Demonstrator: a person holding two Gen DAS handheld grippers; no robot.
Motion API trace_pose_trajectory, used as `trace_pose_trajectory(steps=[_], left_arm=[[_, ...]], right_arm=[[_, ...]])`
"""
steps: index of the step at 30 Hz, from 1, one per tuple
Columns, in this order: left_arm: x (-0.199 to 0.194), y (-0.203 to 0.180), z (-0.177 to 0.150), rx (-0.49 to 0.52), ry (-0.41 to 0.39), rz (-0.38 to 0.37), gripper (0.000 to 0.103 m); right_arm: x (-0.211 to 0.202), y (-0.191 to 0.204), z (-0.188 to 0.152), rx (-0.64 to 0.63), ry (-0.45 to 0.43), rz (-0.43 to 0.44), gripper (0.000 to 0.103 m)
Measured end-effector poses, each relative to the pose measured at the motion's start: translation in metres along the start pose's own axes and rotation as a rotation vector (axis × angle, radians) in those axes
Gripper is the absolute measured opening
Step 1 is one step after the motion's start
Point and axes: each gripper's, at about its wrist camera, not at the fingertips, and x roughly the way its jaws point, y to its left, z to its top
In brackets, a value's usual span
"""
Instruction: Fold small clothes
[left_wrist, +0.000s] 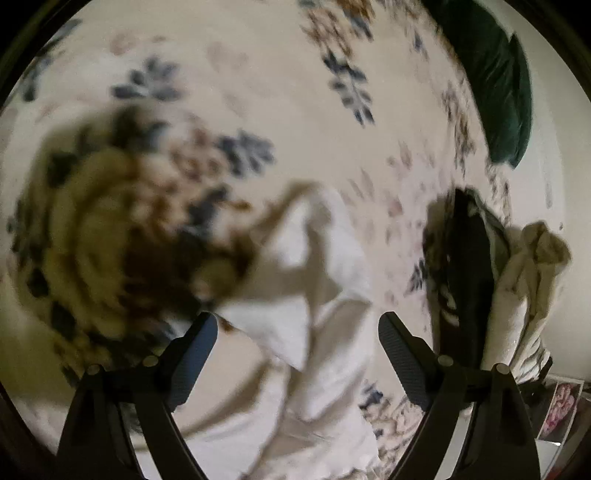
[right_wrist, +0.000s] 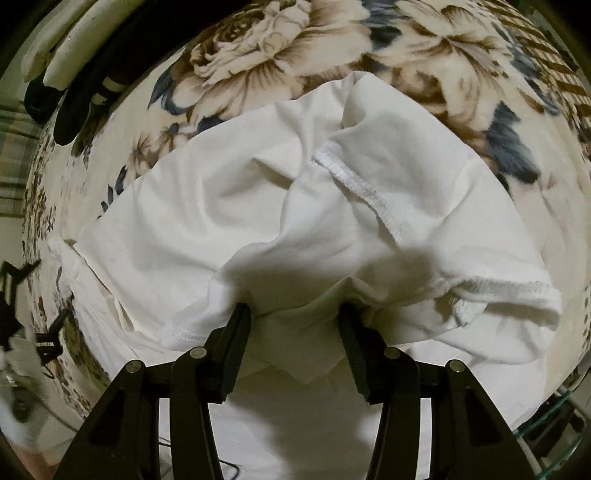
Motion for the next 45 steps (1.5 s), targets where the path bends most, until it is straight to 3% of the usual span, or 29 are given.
trace_pose_trajectory(steps=[5,8,10,11,12,16,21,23,27,30,32,34,35,36,39,42,45], left_arm=[[0.04,-0.049,0.016,0.102,0.039,0.249,0.089],[0.059,-0.061,0.024,0.171,0.033,0.34,0.086],[0.059,-0.07,0.021,0.242,-0.007,0.355,0.048],[0.056,-0.074,0.019,0.282,-0.026,0.367,0.016],[0.049,-0.079,0.013,0.33,-0.053,0.336,0.011],[0.012,-0.099,-0.024,0.511,-0.181,0.249,0.01],[-0.03,-0.128,-0.122,0.858,-0.292,0.162,0.01],[-0.033,-0.132,-0.175,1.003,-0.282,0.132,0.01],[-0.004,-0.119,-0.256,1.185,-0.143,0.123,0.011],[0.023,-0.101,-0.286,1.178,-0.017,0.145,0.014],[0.031,-0.089,-0.297,1.11,0.055,0.163,0.014],[0.025,-0.084,-0.299,1.056,0.074,0.148,0.037],[0.019,-0.082,-0.3,1.043,0.068,0.153,0.072],[0.012,-0.08,-0.298,1.027,0.059,0.156,0.097],[-0.011,-0.072,-0.284,0.967,0.018,0.123,0.098],[-0.026,-0.06,-0.259,0.909,-0.048,0.17,0.098],[-0.024,-0.05,-0.233,0.889,-0.105,0.261,0.098]], right_arm=[[0.008,0.016,0.006,0.031,-0.012,-0.018,0.052],[0.006,0.017,0.009,0.062,-0.03,-0.02,0.052],[0.007,0.02,0.011,0.09,-0.038,-0.018,0.052],[0.007,0.02,0.015,0.101,-0.038,-0.016,0.052],[0.006,0.019,0.016,0.115,-0.04,-0.012,0.052],[0.002,0.016,0.018,0.139,-0.051,0.005,0.052],[-0.006,0.007,0.017,0.126,-0.061,0.018,0.052],[-0.007,0.0,0.016,0.129,-0.051,0.023,0.052],[-0.017,-0.02,0.01,0.14,-0.056,0.045,0.052],[-0.023,-0.037,0.006,0.14,-0.05,0.061,0.052],[-0.027,-0.047,0.005,0.138,-0.04,0.062,0.052],[-0.032,-0.057,0.005,0.127,-0.033,0.055,0.052],[-0.035,-0.06,0.004,0.121,-0.034,0.048,0.052],[-0.038,-0.065,0.004,0.115,-0.033,0.042,0.052],[-0.052,-0.07,0.004,0.109,-0.048,0.048,0.052],[-0.066,-0.064,0.004,0.09,-0.065,0.084,0.052],[-0.069,-0.045,0.005,0.045,-0.05,0.147,0.052]])
